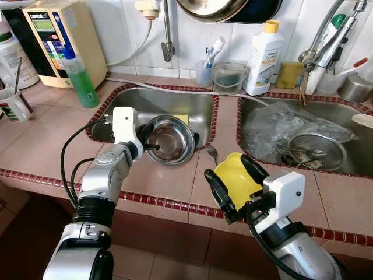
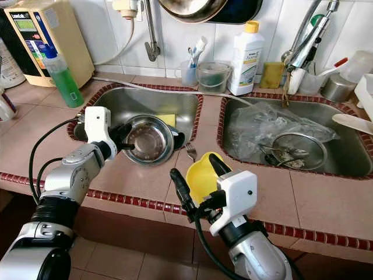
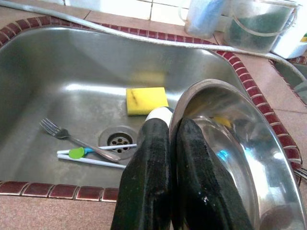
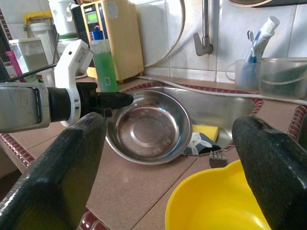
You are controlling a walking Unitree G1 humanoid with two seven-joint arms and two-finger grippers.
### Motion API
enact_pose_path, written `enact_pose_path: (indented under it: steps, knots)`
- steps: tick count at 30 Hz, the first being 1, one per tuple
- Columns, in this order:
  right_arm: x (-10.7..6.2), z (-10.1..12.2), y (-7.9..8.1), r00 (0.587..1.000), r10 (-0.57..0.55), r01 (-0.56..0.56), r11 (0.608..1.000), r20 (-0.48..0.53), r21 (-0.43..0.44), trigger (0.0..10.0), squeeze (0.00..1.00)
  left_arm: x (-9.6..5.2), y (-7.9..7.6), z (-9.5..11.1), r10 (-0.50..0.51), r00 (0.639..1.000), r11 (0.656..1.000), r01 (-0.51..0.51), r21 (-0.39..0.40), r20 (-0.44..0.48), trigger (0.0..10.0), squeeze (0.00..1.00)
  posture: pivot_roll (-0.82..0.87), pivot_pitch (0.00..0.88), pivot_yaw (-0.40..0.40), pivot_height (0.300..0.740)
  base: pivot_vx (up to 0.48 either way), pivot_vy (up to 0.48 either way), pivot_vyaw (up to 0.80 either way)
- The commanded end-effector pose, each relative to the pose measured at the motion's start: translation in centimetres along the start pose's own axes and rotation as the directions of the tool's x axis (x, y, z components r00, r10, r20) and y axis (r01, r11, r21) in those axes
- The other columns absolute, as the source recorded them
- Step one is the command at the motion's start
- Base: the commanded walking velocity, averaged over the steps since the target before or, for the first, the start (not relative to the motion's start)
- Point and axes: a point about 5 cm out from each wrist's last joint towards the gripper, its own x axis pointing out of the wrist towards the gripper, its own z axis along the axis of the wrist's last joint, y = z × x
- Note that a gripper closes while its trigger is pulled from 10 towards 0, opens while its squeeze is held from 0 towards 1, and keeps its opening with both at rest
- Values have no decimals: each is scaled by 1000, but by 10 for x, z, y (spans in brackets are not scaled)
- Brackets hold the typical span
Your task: Kitchen organization
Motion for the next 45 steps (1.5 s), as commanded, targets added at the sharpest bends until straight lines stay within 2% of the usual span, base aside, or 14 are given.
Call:
enact_pose_path:
  steps: [1,5,6,9,10,11,12,18,24,25,27,28,30,45]
  knots:
    - [0,2,-2,1000,-4,4,1000,5,-3,10000,0,-1,1,-4,-10,1000,1000,10,-1,-25,0,0,-230,25,69,740,0,0,0]
    - [0,2,-3,1000,-4,4,1000,4,-3,10000,0,-1,0,-4,-25,999,1000,25,-5,-23,0,0,-229,28,67,740,0,0,0]
    - [1,2,-2,1000,-2,2,1000,5,-3,10000,0,-1,1,0,-29,1000,997,28,-66,-7,0,0,-229,28,67,740,0,0,0]
    - [1,2,-3,1000,-2,2,1000,4,-2,10000,0,0,1,7,-30,999,988,34,-152,27,0,0,-228,28,66,740,0,0,0]
    - [1,2,-2,1000,-1,1,1000,5,-1,10000,0,1,2,14,-30,998,976,41,-216,54,0,0,-226,27,65,740,0,0,0]
    - [1,2,-2,1000,-1,1,1000,5,-1,10000,0,1,2,14,-30,998,976,41,-216,54,0,0,-226,27,65,740,0,0,0]
    - [2,2,-2,1000,0,0,1000,5,-1,10000,0,2,3,19,-28,997,966,46,-255,72,0,0,-227,25,65,740,0,0,0]
    - [2,2,-3,1000,1,-1,1000,6,-2,10000,0,3,4,22,-39,996,951,61,-302,79,0,0,-231,21,64,740,0,0,0]
    - [3,3,-3,1000,1,-1,1000,9,-1,10000,0,4,0,21,-49,996,954,69,-293,75,0,0,-232,20,63,740,0,0,0]
    - [3,3,-3,1000,1,-1,1000,11,-1,10000,0,5,-1,21,-51,996,955,69,-288,69,1294,0,-233,19,62,740,0,0,0]
    - [3,4,-3,1000,1,-1,1000,13,0,10000,0,6,-3,20,-52,997,955,68,-288,64,1294,0,-233,17,62,740,0,0,0]
    - [3,4,-3,1000,1,-1,1000,15,0,10000,0,8,-5,20,-52,996,949,70,-306,67,10000,0,-234,16,61,740,0,0,0]
    - [4,5,-4,1000,0,-1,1000,19,1,10000,0,9,-8,21,-49,996,946,70,-317,74,10000,0,-235,13,60,740,0,0,0]
    - [12,28,-17,989,-73,72,997,132,16,10000,0,23,-26,23,-7,992,987,27,-159,123,10000,0,-252,28,57,740,0,0,0]
